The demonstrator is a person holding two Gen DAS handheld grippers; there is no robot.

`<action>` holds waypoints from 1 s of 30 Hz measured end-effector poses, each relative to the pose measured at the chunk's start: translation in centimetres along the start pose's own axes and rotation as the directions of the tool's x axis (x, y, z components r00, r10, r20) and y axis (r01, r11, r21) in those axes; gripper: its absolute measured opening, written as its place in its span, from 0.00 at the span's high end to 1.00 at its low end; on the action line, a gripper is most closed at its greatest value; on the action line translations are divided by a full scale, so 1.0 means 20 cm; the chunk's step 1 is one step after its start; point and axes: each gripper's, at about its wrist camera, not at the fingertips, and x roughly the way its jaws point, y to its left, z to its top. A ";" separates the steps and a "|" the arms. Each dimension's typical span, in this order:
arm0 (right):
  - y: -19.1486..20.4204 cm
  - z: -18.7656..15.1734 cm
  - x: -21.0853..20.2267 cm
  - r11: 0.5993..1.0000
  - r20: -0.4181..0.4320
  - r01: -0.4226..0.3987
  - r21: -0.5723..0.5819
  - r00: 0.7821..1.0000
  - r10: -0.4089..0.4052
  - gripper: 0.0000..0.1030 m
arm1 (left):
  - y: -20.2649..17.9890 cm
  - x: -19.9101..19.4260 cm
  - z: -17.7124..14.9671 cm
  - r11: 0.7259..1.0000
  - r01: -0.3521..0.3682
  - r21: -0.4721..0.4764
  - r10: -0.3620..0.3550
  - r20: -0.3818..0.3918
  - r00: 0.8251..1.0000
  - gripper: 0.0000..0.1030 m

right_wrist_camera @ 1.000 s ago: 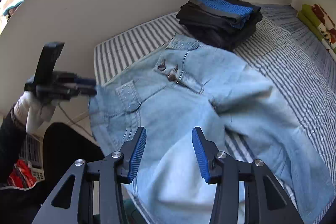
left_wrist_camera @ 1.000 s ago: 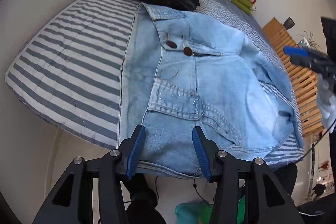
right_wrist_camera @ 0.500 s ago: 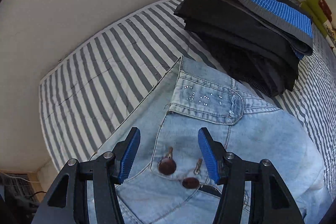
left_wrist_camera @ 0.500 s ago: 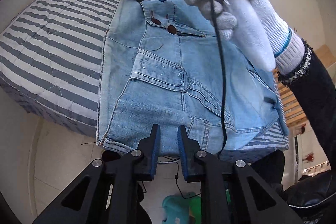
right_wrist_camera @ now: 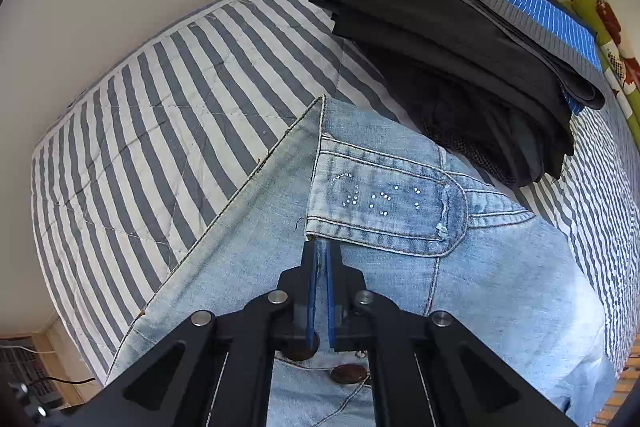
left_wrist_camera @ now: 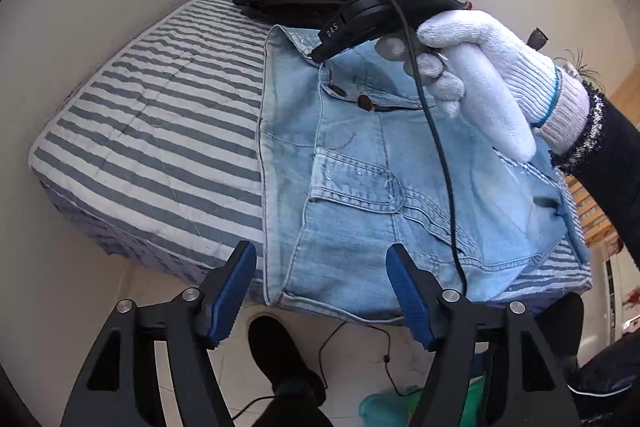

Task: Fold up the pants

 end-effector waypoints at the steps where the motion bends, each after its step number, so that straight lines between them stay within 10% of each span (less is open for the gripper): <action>1: 0.00 0.00 -0.02 1.000 0.009 -0.006 0.004 1.000 0.006 0.97 | 0.01 0.03 0.02 1.000 0.020 -0.012 -0.020 -0.012 1.000 0.33; 7: -0.07 -0.01 -0.13 0.997 0.062 -0.065 0.043 0.996 0.062 0.99 | -0.01 0.20 0.03 0.996 0.080 -0.041 -0.083 -0.087 0.993 0.94; 20: -0.09 0.19 -0.45 0.988 0.265 -0.146 0.048 0.956 0.128 1.00 | 0.14 -0.21 0.02 0.989 0.096 -0.114 -0.078 0.152 0.985 0.96; 24: 0.03 0.39 -0.54 0.990 0.333 -0.143 0.009 0.934 0.132 1.00 | 0.20 -0.11 -0.03 0.987 0.079 -0.142 -0.068 0.079 0.995 0.96; 30: 0.09 0.35 -0.29 0.978 0.157 -0.200 -0.062 0.966 0.207 0.97 | 0.27 0.01 -0.12 0.980 0.070 -0.184 -0.073 -0.008 0.997 0.90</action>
